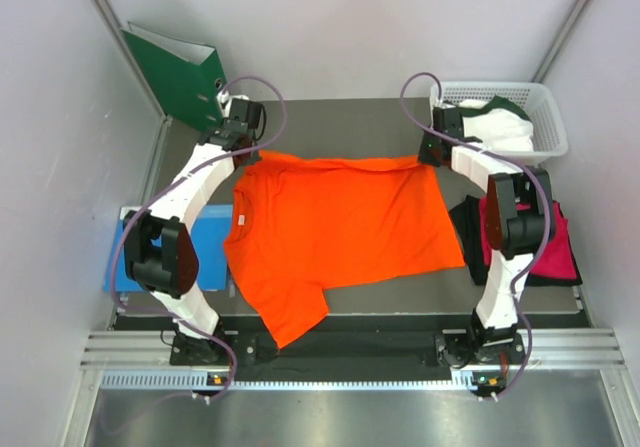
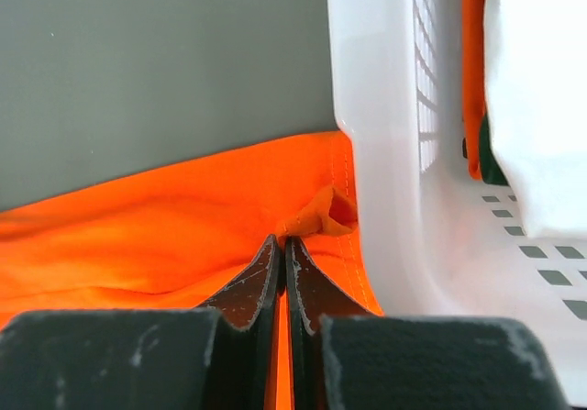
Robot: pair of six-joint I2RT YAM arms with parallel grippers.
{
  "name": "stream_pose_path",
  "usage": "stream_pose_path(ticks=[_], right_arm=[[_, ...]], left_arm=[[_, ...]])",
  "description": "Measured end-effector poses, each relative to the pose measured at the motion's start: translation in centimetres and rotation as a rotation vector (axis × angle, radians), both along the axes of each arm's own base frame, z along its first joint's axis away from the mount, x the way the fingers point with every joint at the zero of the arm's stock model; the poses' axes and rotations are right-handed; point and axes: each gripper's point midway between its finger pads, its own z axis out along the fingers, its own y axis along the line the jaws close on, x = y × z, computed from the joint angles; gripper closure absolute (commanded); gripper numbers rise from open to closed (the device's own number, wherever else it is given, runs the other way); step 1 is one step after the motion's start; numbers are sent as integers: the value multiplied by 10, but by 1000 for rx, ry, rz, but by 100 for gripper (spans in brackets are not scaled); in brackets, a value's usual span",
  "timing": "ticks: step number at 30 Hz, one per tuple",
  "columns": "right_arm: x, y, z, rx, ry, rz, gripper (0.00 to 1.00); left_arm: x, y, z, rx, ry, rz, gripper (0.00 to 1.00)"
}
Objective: Fold and stack the t-shirts
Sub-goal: Fold the flattened tshirt in 1/3 of the way
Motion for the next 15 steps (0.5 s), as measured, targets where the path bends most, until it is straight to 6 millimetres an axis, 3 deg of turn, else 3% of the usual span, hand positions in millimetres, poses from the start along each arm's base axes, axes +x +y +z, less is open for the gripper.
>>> stream_pose_path(ticks=[9, 15], right_arm=[[-10, -6, -5, -21, 15, -19, 100], [-15, -9, -1, -29, 12, -28, 100]], left_arm=[[-37, 7, -38, 44, 128, 35, 100], [-58, 18, -32, 56, 128, 77, 100]])
